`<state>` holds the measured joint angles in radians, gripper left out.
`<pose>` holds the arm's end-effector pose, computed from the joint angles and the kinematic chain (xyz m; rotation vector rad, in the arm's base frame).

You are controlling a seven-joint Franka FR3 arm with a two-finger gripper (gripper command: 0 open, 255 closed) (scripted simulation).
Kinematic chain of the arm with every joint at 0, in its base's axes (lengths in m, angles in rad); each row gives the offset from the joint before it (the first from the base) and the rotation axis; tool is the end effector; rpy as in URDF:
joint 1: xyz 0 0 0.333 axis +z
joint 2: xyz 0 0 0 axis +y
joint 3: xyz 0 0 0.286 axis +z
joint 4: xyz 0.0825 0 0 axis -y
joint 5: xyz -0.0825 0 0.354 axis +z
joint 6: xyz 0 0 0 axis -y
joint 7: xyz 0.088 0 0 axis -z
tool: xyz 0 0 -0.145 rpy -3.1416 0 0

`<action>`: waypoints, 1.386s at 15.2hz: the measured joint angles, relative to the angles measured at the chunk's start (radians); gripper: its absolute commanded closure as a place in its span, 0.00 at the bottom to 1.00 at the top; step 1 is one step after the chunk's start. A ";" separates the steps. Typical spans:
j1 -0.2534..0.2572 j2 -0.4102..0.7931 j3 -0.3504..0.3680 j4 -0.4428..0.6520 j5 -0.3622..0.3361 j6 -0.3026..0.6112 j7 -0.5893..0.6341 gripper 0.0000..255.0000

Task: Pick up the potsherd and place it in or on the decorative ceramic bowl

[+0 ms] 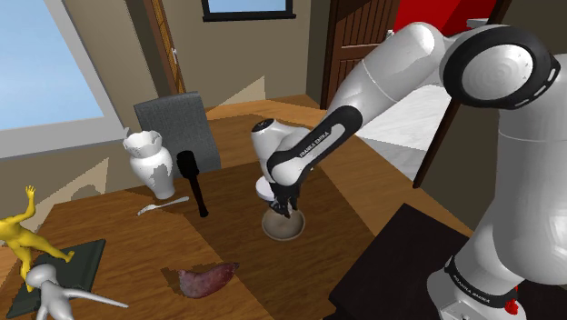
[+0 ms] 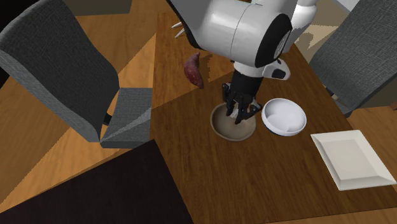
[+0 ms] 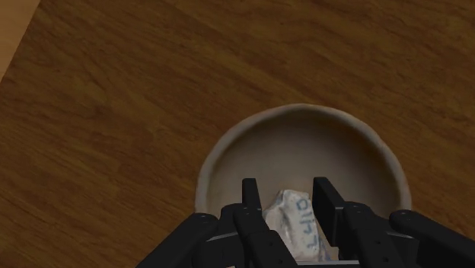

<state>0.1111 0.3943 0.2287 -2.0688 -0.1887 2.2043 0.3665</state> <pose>0.4954 0.1666 0.1839 2.9918 0.1463 -0.3178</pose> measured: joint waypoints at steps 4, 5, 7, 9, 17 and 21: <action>0.005 0.042 -0.007 0.000 -0.015 0.040 0.012 1.00; 0.007 0.050 -0.009 -0.002 -0.018 0.050 0.015 1.00; 0.009 0.072 -0.013 0.002 -0.025 0.067 0.020 1.00; 0.010 0.077 -0.014 0.002 -0.027 0.072 0.021 1.00; 0.011 0.079 -0.015 0.003 -0.027 0.074 0.022 0.00; 0.010 0.069 -0.012 0.009 -0.022 0.058 0.018 0.00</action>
